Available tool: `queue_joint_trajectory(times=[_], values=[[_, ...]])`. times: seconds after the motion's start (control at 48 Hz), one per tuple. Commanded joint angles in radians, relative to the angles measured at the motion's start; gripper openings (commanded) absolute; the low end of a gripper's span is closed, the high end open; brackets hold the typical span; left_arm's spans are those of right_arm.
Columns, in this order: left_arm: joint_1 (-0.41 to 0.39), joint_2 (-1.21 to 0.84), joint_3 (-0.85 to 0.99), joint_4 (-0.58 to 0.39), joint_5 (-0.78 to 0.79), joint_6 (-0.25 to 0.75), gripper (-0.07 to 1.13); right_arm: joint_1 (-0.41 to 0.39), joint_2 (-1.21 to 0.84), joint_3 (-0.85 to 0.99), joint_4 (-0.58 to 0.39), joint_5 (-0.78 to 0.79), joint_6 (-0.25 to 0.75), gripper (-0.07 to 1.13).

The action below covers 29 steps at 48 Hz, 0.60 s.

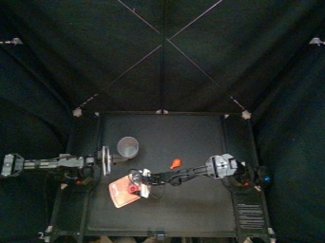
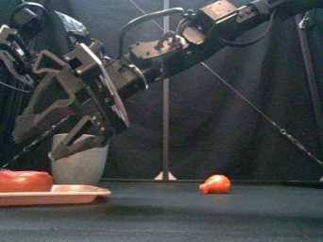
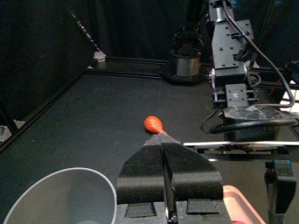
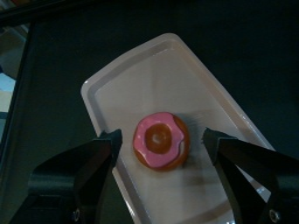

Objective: Pick the donut then place it on the pink plate
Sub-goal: Drop donut on the pink plate and return to neutral

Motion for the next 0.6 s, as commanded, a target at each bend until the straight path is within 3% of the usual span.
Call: queue_joint_trajectory(times=[0.021, 0.271, 0.604], values=[[0.003, 0.005, -0.011, 0.000, -0.003, 0.000, 0.04, -0.011, -0.129, 0.052, 0.006, -0.009, -0.002, 1.06], [0.002, 0.005, -0.008, 0.000, -0.003, -0.002, 0.04, -0.035, -0.342, 0.262, 0.002, -0.060, -0.003, 1.06], [0.002, 0.005, -0.005, 0.000, -0.003, -0.002, 0.04, -0.072, -0.583, 0.591, -0.046, -0.348, -0.005, 1.06]])
